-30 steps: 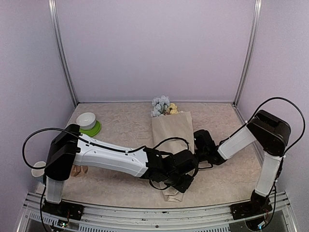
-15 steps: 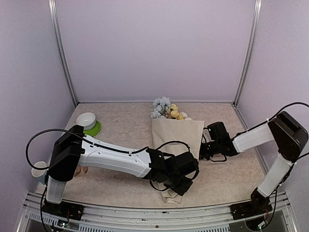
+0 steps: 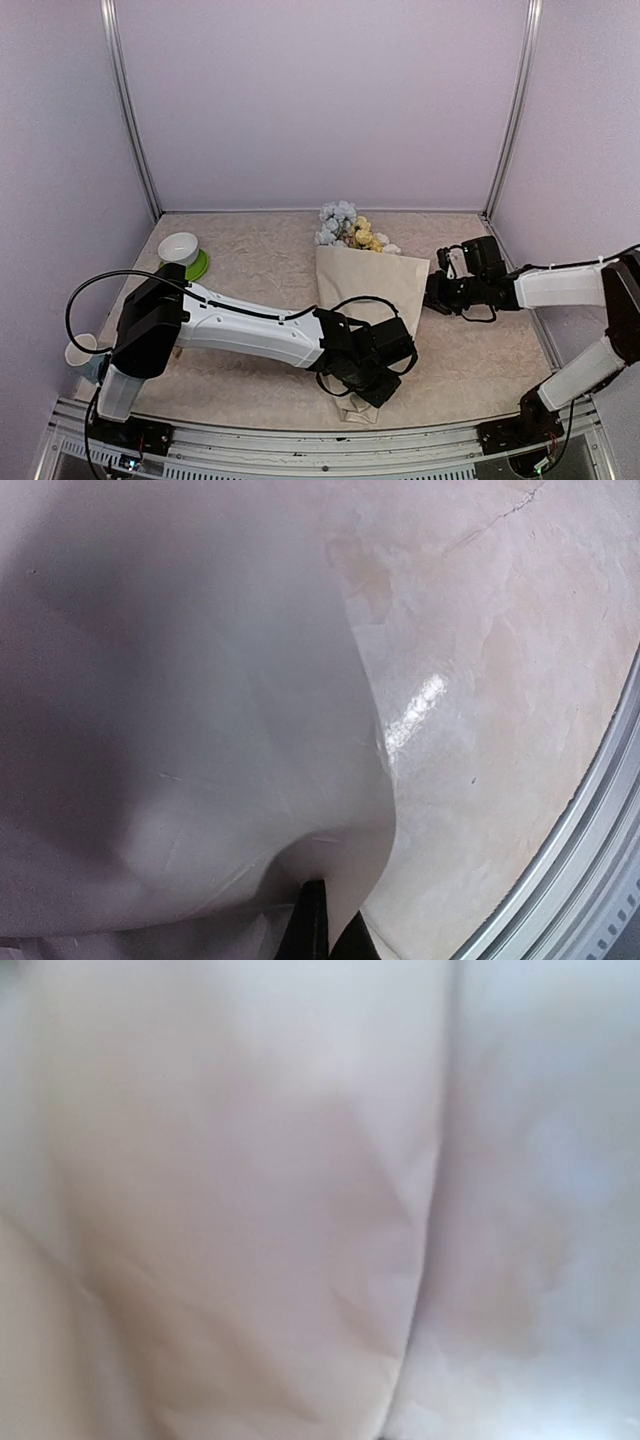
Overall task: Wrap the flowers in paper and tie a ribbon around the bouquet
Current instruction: Pass from the left arm to the right
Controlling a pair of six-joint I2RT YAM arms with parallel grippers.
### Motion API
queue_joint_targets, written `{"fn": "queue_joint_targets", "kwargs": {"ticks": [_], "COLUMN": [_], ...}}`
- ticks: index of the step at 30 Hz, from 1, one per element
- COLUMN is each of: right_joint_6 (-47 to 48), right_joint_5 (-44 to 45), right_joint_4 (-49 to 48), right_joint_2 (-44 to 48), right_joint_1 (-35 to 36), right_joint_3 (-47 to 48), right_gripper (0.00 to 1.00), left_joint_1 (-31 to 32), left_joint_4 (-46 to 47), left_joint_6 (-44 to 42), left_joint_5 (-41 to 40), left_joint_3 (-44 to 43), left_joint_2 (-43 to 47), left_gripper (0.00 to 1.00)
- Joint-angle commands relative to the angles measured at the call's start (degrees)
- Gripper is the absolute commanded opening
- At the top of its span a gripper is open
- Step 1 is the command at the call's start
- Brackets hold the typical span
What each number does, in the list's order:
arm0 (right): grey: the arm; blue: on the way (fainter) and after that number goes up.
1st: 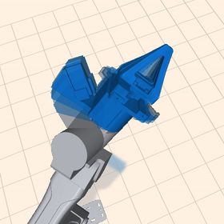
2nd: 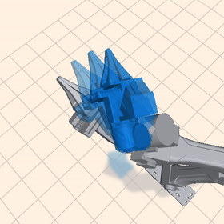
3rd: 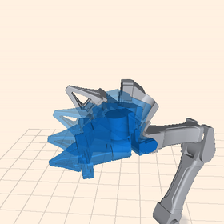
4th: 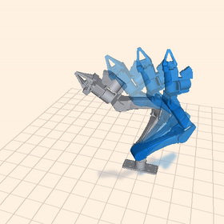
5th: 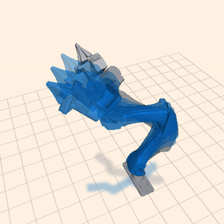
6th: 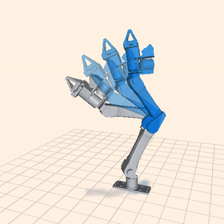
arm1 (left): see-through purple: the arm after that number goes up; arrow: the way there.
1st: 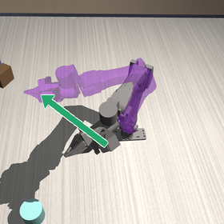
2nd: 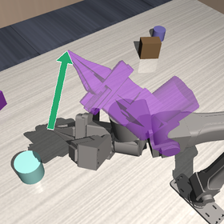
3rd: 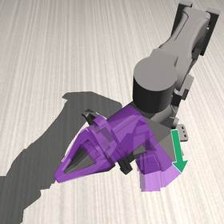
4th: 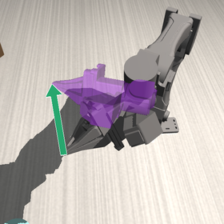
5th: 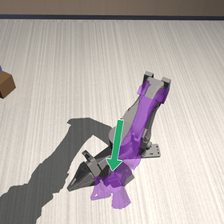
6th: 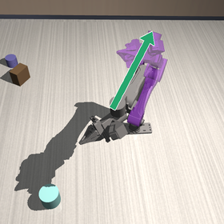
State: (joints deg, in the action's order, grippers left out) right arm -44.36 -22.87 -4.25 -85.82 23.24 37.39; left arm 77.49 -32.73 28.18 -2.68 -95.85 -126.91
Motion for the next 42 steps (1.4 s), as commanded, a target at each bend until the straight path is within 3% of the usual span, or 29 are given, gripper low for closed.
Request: {"fn": "queue_joint_targets", "kwargs": {"ticks": [1,3,4,5,11,15,21,24,28,29,32,35,36,38,42], "right_joint_6": [3.67,5.18,6.16,6.83,5.72,5.47,3.85,1.96,3.90,4.35,6.46,8.98,9.67,10.12,11.75], "right_joint_5": [1.21,-0.33,-1.69,-3.37,-10.40,-9.16,-16.56,-21.45,-20.16,-19.30,-15.96,-11.95,-11.59,-11.09,-8.86], "right_joint_4": [8.21,9.16,9.15,8.73,1.78,0.62,-8.59,-16.20,-15.10,-14.50,-11.80,-8.39,-8.09,-8.33,-6.93], "right_joint_2": [12.78,17.29,19.61,21.55,24.46,20.42,13.03,9.17,4.63,3.81,0.93,-2.84,-3.88,-5.43,-8.81], "right_joint_1": [-4.65,-5.37,-5.40,-5.40,-5.40,-5.40,-4.27,-2.85,-1.89,-1.89,-2.10,-2.24,-2.28,-2.33,-2.50], "right_joint_3": [-2.66,-3.40,-3.69,-4.13,-8.02,-9.26,-11.31,-11.75,-9.42,-9.03,-7.30,-3.91,-3.14,-2.01,0.91], "right_gripper": [0.49,0.69,0.89,0.99,1.00,0.93,0.79,0.51,0.04,0.00,0.00,0.00,0.00,0.00,0.00], "left_joint_1": [0.28,0.25,0.23,0.21,0.28,0.22,0.26,0.20,0.12,0.17,0.35,1.50,2.27,3.89,3.87], "left_joint_4": [-1.68,-1.64,-1.57,-1.55,-1.28,-1.20,-1.11,-1.06,-0.32,0.02,2.38,7.04,8.87,11.85,16.45], "left_joint_6": [-0.67,-0.58,-0.59,-0.54,-0.58,-0.49,-0.47,-0.49,-0.21,-0.15,-0.70,-3.92,-5.67,-10.94,-16.32], "left_joint_5": [1.49,1.52,1.47,1.37,1.64,1.50,1.58,1.57,1.09,0.83,1.35,2.02,2.06,3.66,10.92], "left_joint_3": [-0.50,-0.39,-0.34,-0.19,-0.03,0.13,0.14,0.22,1.30,1.79,3.63,5.83,6.58,7.87,11.48], "left_joint_2": [-0.97,-0.82,-0.83,-0.72,-0.72,-0.50,-0.64,-0.61,0.49,0.98,2.93,7.07,8.73,11.89,18.08], "left_gripper": [0.00,0.00,0.00,0.00,0.00,0.00,0.00,0.00,0.00,0.00,0.00,0.33,0.38,0.45,0.47]}}
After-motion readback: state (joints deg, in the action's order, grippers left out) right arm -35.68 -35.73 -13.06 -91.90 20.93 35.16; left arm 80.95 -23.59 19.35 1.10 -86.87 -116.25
